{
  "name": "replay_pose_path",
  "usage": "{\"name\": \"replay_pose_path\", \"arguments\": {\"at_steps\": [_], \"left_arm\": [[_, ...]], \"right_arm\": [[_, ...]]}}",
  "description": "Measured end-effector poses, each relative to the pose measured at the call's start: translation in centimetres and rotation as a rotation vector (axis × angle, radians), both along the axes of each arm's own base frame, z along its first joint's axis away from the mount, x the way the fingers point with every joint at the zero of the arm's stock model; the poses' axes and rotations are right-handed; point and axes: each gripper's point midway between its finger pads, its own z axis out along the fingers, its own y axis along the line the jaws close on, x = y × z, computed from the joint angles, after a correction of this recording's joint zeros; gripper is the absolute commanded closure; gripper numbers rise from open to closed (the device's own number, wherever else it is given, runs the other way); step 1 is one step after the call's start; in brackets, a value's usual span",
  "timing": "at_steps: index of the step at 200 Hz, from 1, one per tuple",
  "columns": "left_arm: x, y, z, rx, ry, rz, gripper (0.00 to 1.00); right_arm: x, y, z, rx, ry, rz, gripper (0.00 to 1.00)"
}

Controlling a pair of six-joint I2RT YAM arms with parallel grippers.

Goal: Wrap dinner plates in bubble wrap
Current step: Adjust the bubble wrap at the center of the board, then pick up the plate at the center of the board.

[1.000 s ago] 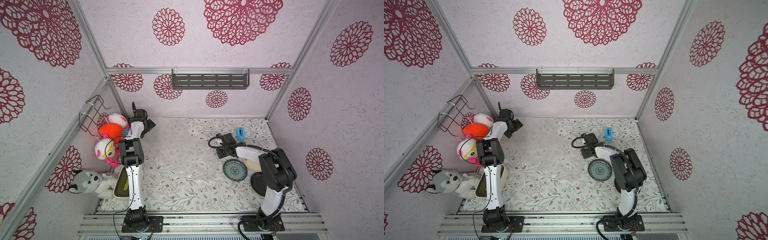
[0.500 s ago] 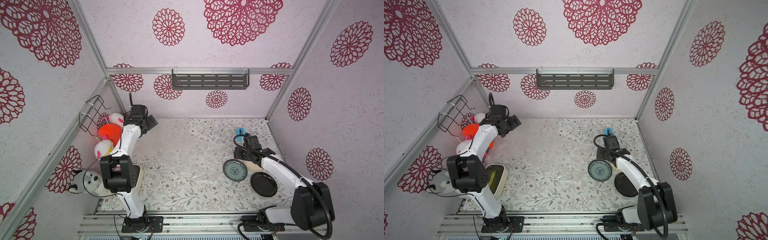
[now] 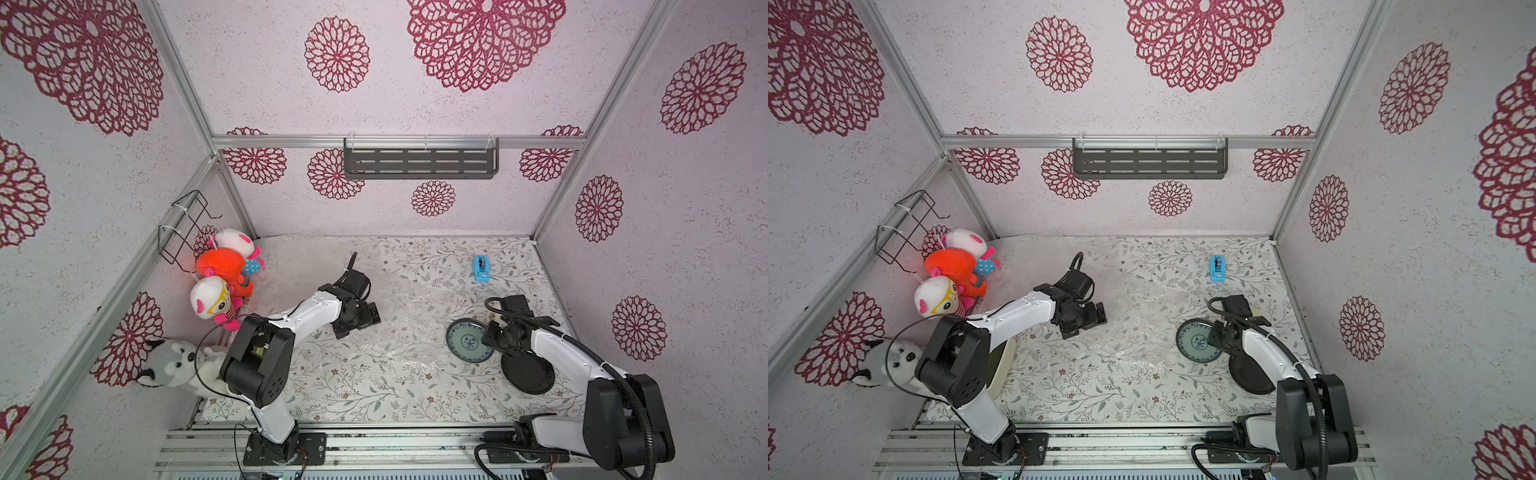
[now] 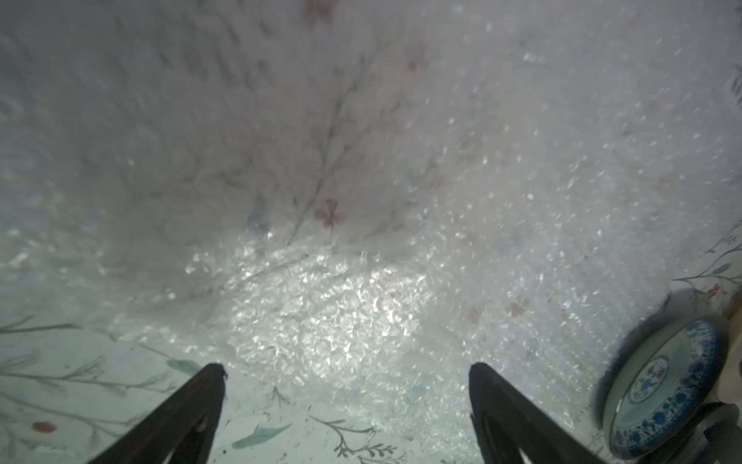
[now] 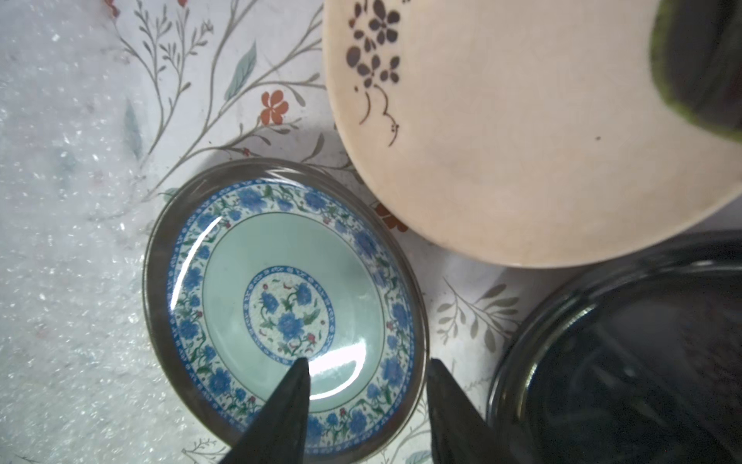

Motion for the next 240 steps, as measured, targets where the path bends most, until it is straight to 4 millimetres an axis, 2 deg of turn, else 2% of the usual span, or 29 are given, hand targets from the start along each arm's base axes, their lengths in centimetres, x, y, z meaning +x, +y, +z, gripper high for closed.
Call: {"name": "replay_pose_path", "arguments": {"at_steps": [31,46,68,100,128,141,155,175,197,216,225,240], "left_arm": [[-1.8,-0.6,-1.2,-0.011,0.049,-0.001,0.02],[-2.5,-0.8,-1.7,-0.022,0.070,0.000,0.02],[-3.4,-1.5,-2.0,-0.038,0.094,-0.009,0.02],[-5.1,-4.4,-1.6,-0.102,0.122,-0.077,0.02],[-5.8,-7.3,-0.1,-0.128,0.099,-0.150,0.02],[-5.4,-8.2,1.6,-0.126,0.049,-0.177,0.02],[-4.4,-8.2,3.8,-0.111,-0.027,-0.175,0.02],[-3.0,-6.1,6.2,-0.062,-0.114,-0.114,0.02],[-0.5,-1.1,6.7,0.021,-0.161,0.014,0.02],[0.9,3.6,6.0,0.089,-0.168,0.105,0.02],[1.3,5.7,5.4,0.118,-0.166,0.139,0.02],[1.5,8.5,4.3,0.153,-0.150,0.173,0.02]], "right_arm": [[-1.5,-0.8,-1.8,-0.033,0.042,-0.021,0.51],[-1.8,-0.7,-2.2,-0.027,0.046,-0.019,0.55],[-1.7,-0.3,-2.8,0.001,0.029,-0.020,0.69],[-0.3,0.0,-2.5,0.025,-0.042,-0.036,0.90],[0.9,0.0,-0.8,0.017,-0.127,-0.011,1.00],[1.2,0.0,0.0,0.011,-0.157,0.009,1.00],[1.7,0.1,0.9,0.005,-0.187,0.031,1.00],[2.5,0.5,2.2,0.017,-0.231,0.061,1.00],[3.3,1.3,4.0,0.052,-0.291,0.090,1.00],[3.9,1.4,4.8,0.056,-0.310,0.092,0.59],[3.9,1.5,4.6,0.056,-0.301,0.092,0.51],[3.7,1.5,3.4,0.055,-0.261,0.095,0.49]]}}
